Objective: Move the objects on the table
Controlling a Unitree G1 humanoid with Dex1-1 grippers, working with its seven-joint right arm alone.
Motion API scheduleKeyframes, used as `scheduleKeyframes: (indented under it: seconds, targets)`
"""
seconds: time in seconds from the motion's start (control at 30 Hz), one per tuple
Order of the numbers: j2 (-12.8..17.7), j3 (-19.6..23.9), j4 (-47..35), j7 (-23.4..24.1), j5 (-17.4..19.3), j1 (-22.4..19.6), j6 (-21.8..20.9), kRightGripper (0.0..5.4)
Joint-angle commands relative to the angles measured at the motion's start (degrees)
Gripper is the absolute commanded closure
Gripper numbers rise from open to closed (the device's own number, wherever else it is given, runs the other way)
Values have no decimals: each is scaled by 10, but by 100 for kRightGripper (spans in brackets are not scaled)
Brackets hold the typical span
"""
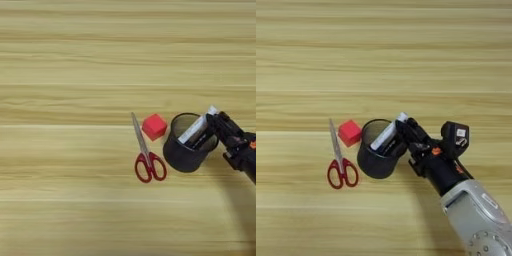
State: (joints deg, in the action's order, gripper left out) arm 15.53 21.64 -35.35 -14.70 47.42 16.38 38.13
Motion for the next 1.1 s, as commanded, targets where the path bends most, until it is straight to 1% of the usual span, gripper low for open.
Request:
scheduleKeyframes:
  seconds: [0.03, 0.67, 0.97, 1.1]
  targets:
    - [16, 11, -28, 6, 7, -15, -17, 436]
    - [24, 26, -63, 15, 41, -9, -17, 436]
    - [36, 38, -79, 23, 59, -9, -19, 436]
    - [45, 50, -85, 30, 76, -16, -18, 436]
